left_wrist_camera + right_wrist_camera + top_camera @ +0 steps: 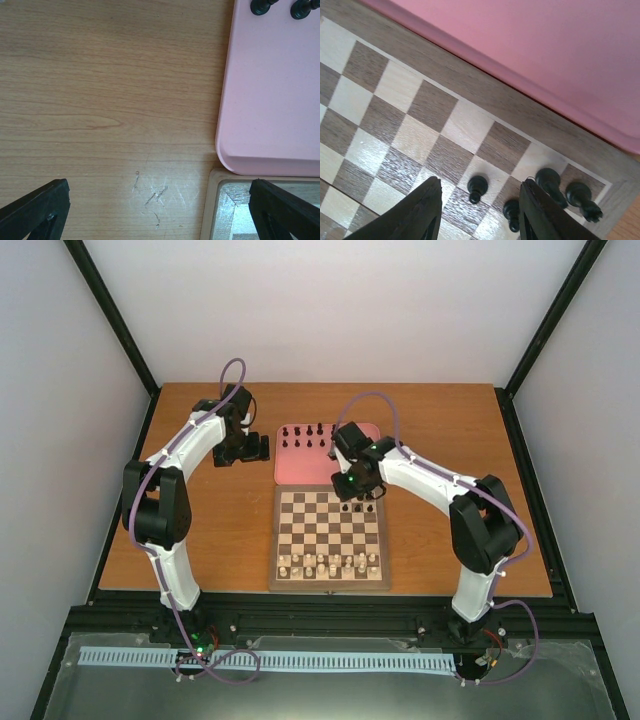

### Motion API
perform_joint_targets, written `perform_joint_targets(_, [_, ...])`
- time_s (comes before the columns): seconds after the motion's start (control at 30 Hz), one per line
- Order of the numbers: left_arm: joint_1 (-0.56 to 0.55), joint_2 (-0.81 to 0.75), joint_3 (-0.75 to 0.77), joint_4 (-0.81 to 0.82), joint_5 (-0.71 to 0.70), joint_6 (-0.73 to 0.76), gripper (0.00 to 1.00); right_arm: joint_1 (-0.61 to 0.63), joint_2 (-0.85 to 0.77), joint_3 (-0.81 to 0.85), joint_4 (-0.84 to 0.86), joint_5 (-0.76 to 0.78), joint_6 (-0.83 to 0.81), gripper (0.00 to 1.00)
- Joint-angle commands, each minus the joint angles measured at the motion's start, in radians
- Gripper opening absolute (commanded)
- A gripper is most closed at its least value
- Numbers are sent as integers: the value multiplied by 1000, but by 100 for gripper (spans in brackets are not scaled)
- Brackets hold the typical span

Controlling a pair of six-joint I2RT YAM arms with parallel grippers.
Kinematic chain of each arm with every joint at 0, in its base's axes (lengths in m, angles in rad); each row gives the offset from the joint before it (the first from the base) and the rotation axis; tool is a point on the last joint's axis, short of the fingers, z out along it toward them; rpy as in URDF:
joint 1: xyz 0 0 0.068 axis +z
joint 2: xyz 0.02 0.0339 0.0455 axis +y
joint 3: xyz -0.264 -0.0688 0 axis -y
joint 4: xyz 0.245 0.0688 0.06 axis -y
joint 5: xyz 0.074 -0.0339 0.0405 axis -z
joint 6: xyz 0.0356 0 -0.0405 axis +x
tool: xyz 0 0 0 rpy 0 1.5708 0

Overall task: Set up the chess pieces on the board
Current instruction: Adjust the chess piece on the chessboard.

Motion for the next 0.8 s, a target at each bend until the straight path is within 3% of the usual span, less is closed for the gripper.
perform_joint_targets(0.0, [-1, -41, 8, 11, 5, 9, 100, -20, -31, 19, -46, 16, 3, 43])
perform_joint_targets(0.77, [-1, -35, 3, 15, 10, 6, 100, -46, -50, -18, -100, 32, 53, 41])
